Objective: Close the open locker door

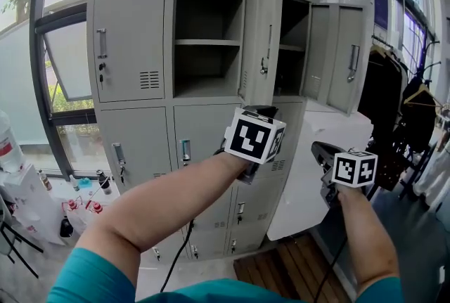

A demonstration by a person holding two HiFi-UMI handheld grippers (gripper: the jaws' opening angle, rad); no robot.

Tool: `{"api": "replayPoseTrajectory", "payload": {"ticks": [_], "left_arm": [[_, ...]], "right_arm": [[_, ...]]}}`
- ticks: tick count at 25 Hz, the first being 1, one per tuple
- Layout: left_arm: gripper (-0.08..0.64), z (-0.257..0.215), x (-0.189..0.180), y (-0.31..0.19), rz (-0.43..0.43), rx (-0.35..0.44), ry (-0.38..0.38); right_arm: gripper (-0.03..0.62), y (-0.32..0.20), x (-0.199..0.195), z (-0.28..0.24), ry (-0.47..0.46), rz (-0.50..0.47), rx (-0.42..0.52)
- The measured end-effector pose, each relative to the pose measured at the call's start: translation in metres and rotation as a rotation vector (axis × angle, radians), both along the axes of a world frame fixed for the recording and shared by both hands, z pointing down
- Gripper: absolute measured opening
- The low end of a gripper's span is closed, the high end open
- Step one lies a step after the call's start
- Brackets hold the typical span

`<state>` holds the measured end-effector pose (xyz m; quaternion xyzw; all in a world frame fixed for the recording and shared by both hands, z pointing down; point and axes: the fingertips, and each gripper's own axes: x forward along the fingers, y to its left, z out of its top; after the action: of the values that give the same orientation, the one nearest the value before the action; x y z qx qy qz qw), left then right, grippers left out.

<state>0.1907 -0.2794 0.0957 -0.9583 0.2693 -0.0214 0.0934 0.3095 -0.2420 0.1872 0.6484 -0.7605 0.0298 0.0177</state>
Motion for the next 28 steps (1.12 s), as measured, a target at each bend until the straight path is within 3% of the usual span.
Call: {"api": "replayPoseTrajectory", "payload": {"ticks": [14,28], "left_arm": [[0.0,0.012,0.025,-0.021,-0.048,-0.015,-0.041],[0.0,0.014,-0.002,-0.034,-0.092,0.015,-0.033]], "right_arm": [[-0.009,0.021,0.024,0.008,-0.018,0.057,-0.01],[-0.009,0.001,0.004,0.014,-0.012,0.016,-0.033]]}}
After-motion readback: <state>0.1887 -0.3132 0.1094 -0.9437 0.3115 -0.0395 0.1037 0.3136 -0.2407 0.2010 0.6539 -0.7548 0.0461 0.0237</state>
